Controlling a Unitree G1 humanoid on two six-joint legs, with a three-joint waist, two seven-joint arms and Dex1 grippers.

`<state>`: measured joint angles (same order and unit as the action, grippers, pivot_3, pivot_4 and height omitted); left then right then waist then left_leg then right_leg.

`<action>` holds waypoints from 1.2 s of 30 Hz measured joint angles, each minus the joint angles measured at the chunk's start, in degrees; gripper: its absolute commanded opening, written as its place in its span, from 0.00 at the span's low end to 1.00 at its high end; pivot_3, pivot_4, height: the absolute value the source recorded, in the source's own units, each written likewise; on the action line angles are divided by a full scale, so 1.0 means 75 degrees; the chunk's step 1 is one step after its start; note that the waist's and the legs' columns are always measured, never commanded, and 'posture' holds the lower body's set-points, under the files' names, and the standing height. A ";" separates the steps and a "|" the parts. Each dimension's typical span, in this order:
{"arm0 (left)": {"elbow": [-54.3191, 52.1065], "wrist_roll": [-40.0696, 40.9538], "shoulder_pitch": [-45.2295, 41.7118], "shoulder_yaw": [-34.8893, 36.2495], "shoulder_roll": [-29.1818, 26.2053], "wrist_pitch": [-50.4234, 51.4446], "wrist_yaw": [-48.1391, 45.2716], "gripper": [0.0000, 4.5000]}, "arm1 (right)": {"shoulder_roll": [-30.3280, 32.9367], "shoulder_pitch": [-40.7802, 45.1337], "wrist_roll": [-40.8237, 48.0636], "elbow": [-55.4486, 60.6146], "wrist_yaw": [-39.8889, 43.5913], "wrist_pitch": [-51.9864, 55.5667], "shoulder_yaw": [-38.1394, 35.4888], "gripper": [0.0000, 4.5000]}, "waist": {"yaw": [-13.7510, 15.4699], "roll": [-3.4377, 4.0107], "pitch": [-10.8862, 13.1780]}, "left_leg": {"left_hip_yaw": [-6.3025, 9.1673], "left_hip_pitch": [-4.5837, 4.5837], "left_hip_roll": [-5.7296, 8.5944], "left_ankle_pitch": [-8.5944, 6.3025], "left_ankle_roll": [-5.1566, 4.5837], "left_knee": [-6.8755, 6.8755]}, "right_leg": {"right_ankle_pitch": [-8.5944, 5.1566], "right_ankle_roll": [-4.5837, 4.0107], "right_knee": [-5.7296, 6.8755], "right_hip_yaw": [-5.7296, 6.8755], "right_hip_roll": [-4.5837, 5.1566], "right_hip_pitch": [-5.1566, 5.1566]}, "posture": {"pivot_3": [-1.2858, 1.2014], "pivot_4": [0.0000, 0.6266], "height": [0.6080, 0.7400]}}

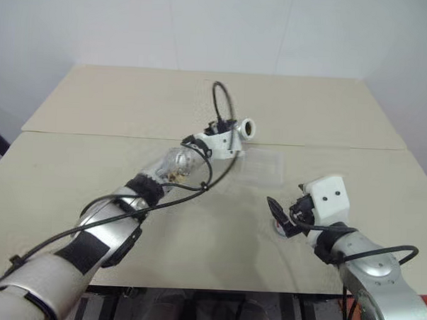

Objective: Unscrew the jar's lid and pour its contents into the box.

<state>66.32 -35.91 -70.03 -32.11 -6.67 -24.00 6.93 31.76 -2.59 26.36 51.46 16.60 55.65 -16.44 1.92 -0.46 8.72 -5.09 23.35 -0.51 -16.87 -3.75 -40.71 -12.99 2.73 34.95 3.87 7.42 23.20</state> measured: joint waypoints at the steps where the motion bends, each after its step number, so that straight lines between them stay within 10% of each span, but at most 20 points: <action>1: 0.0260 -0.0477 -0.0201 -0.0423 0.0051 0.0006 0.0577 0.42 | -0.0041 -0.0024 -0.0024 0.0032 -0.0073 0.0014 0.0003 1.00 | 0.0010 -0.0002 0.0001 | 0.0000 0.0002 0.0002 -0.0001 -0.0001 0.0000 | 0.0000 0.0003 -0.0003 0.0000 0.0000 0.0000 | 0.52 0.24 1.00; 11: 0.1719 -0.4173 -0.0956 -0.3737 0.0573 0.0740 0.3826 0.42 | -0.0485 -0.0129 -0.0029 0.0726 -0.0670 0.0454 -0.0097 1.00 | 0.0032 -0.0005 0.0003 | 0.0000 0.0013 -0.0005 -0.0001 -0.0001 -0.0003 | -0.0004 0.0009 0.0006 0.0000 0.0001 0.0014 | 0.52 0.24 1.00; 23: 0.1797 -0.4299 -0.1062 -0.3625 0.0571 0.0881 0.3672 0.42 | -0.0548 -0.0363 0.0103 0.0805 -0.0962 0.0486 -0.0113 1.00 | 0.0029 -0.0004 0.0003 | -0.0004 0.0015 -0.0020 0.0000 0.0000 -0.0011 | -0.0003 0.0009 0.0012 -0.0001 0.0002 0.0019 | 0.52 0.24 1.00; 36: 0.1641 0.3564 -0.0128 0.4225 0.1136 0.1458 -0.2766 0.42 | -0.0590 -0.0052 0.0041 0.0629 -0.0834 0.0469 0.0060 1.00 | -0.0127 0.0000 0.0000 | -0.0009 -0.0004 -0.0014 0.0003 0.0002 -0.0030 | -0.0003 0.0008 0.0031 0.0000 0.0002 0.0005 | 0.52 0.24 1.00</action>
<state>78.62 -9.18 -70.99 -0.42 1.85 -13.07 -13.81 27.33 -2.98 26.67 56.18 10.34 59.17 -15.99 0.96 -0.46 8.72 -5.16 23.32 -0.61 -16.84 -3.73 -40.93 -13.01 2.79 35.18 3.87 7.44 23.24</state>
